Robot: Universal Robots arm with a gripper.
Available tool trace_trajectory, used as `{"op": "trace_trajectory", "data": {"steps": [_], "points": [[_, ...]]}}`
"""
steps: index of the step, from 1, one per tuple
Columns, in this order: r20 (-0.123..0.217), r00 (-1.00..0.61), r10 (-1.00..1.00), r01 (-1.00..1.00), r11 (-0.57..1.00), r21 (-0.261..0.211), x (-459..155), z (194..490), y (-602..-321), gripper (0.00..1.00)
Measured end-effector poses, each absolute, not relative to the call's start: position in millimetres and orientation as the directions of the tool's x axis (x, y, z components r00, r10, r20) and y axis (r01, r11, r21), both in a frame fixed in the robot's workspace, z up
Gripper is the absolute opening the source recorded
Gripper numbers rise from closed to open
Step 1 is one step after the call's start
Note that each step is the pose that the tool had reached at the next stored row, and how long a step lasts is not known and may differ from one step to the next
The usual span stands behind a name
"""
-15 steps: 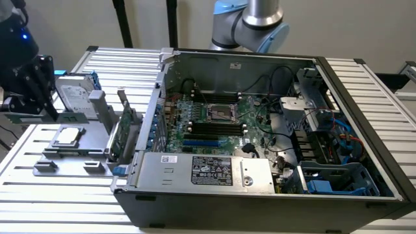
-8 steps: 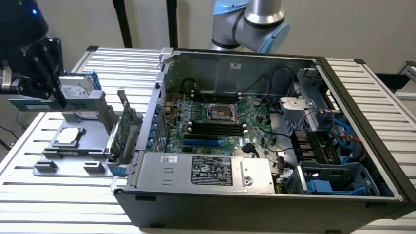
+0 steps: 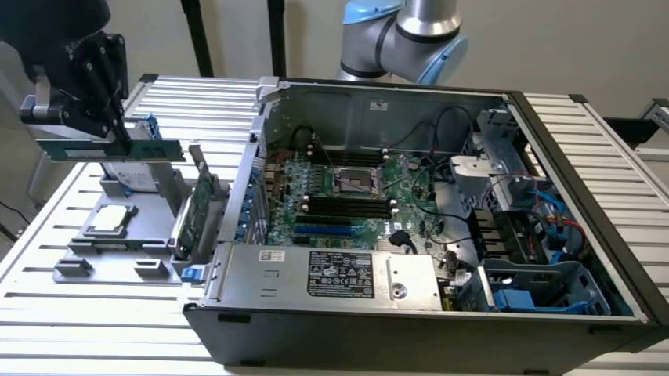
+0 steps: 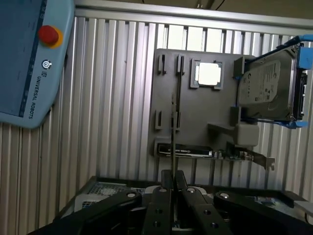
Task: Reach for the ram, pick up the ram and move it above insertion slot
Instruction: 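Pick up the ram and move it above insertion slot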
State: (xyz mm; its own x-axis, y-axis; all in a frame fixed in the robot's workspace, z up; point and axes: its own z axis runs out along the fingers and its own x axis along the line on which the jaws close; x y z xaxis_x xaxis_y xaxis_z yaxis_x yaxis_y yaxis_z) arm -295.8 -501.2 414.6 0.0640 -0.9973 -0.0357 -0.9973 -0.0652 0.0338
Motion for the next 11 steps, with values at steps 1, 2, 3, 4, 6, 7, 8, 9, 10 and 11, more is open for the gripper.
{"op": "trace_trajectory", "data": {"steps": [1,2,3,4,6,7,8,9,10,11], "points": [[-0.037,0.064,-0.997,-0.997,-0.065,0.034,-291,416,-501,0.14],[-0.038,0.064,-0.997,-0.997,-0.065,0.034,-287,418,-501,0.14],[-0.038,0.064,-0.997,-0.997,-0.065,0.035,-282,419,-501,0.14],[-0.039,0.064,-0.997,-0.997,-0.065,0.035,-278,421,-501,0.14],[-0.041,0.064,-0.997,-0.997,-0.065,0.035,-268,423,-501,0.14],[-0.042,0.064,-0.997,-0.997,-0.065,0.036,-264,424,-501,0.14],[-0.042,0.064,-0.997,-0.997,-0.066,0.036,-259,425,-501,0.14],[-0.043,0.064,-0.997,-0.997,-0.065,0.036,-255,426,-501,0.14],[-0.044,0.064,-0.997,-0.997,-0.066,0.036,-250,427,-501,0.14],[-0.045,0.064,-0.997,-0.997,-0.066,0.036,-246,428,-501,0.14]]}}
